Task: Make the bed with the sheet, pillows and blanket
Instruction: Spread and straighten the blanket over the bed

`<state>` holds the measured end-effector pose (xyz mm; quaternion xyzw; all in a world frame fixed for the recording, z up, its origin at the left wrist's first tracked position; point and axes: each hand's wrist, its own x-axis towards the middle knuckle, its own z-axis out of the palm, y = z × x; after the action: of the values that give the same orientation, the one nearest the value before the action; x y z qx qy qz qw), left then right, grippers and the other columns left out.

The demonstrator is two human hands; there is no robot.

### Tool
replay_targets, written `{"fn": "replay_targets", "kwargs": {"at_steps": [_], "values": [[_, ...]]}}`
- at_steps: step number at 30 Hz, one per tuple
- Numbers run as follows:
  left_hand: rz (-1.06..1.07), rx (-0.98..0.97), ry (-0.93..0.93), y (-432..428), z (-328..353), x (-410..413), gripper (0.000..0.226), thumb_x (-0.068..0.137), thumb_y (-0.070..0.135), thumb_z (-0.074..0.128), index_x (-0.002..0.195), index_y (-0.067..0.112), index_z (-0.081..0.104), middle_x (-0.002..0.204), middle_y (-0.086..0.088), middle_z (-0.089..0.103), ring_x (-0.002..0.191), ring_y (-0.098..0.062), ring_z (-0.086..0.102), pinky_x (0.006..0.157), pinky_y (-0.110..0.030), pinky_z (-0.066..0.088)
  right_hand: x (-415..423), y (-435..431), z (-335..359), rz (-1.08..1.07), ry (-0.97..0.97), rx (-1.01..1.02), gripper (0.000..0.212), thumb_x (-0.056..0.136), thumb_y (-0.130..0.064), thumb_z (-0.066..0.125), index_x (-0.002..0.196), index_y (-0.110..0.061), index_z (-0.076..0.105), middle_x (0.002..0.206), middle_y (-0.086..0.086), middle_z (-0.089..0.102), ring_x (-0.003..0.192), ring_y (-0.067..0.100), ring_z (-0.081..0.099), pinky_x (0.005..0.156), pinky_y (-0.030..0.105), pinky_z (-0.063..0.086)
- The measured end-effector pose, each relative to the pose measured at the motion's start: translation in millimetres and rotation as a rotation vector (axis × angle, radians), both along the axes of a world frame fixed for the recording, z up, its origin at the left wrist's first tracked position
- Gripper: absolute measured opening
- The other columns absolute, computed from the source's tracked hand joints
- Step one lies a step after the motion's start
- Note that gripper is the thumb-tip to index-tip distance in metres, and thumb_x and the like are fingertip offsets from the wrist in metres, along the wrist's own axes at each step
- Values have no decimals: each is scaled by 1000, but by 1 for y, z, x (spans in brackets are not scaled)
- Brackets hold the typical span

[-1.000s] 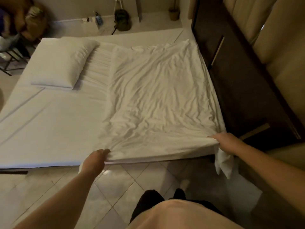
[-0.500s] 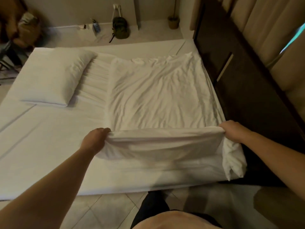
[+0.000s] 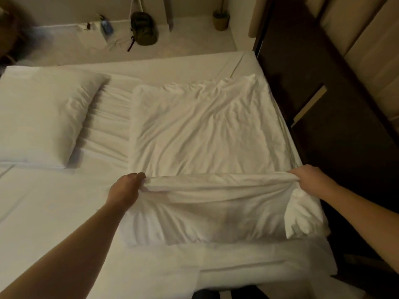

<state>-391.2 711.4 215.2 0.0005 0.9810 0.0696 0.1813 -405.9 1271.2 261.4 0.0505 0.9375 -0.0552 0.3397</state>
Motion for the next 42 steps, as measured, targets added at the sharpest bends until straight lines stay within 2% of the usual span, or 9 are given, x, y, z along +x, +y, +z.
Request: {"fn": "replay_targets", "kwargs": {"at_steps": [5,10,13,16,18,23,29,37,42], "values": [[7,-8,-5,-1,-11,-65,40,81,2,49,109,25,65,99,-1,67,95,-32,65,71,-40,55,-78,8,-14,60,29,17,31,101,-20,46,108,-35,72,98,-1,63,80,13,58,60,19,43],[-7,-20,140,-6,-6,-167,37,86,6,54,117,21,66,105,-10,68,96,-37,67,72,-44,57,-190,6,-19,42,277,29,28,97,-10,47,99,-25,70,97,10,66,79,25,62,71,39,57],[38,3,393,-10,1,-241,38,92,7,51,126,18,63,123,-16,65,106,-43,62,82,-53,57,-261,-7,-16,59,648,125,45,92,1,50,131,-16,64,114,18,64,95,41,61,77,48,55],[144,-113,565,-11,-1,-303,65,90,3,57,152,13,42,157,-22,40,137,-51,41,114,-57,37,-312,-32,-11,71,828,291,66,87,-6,58,150,-15,41,139,19,50,120,46,47,93,53,43],[127,-134,503,-9,-15,-323,78,89,16,68,158,12,32,162,-24,31,147,-49,31,122,-54,27,-331,-47,-20,73,783,295,75,88,-18,65,155,-17,30,147,16,44,128,43,42,102,54,39],[34,-78,309,16,-79,-285,75,94,38,70,158,13,38,161,-24,36,145,-49,35,121,-55,31,-325,-66,-81,168,480,170,77,95,-49,54,159,-25,19,159,8,33,138,34,37,112,52,36],[21,-84,81,32,-143,-223,71,101,46,58,162,19,34,167,-18,30,150,-45,30,123,-52,30,-281,-63,-132,219,293,131,79,98,-50,50,162,-29,10,168,1,17,150,28,24,121,48,25],[-5,-26,-41,50,-182,-172,70,104,56,44,164,26,27,169,-14,26,154,-41,25,125,-51,27,-242,-58,-172,214,228,130,79,101,-50,47,163,-30,3,170,2,8,154,27,14,124,46,20],[55,-8,-82,61,-212,-166,70,103,65,27,165,42,3,175,-5,5,159,-37,8,125,-57,19,-253,-49,-201,229,267,183,78,101,-47,49,163,-31,3,171,1,3,155,27,9,125,47,17]]}}
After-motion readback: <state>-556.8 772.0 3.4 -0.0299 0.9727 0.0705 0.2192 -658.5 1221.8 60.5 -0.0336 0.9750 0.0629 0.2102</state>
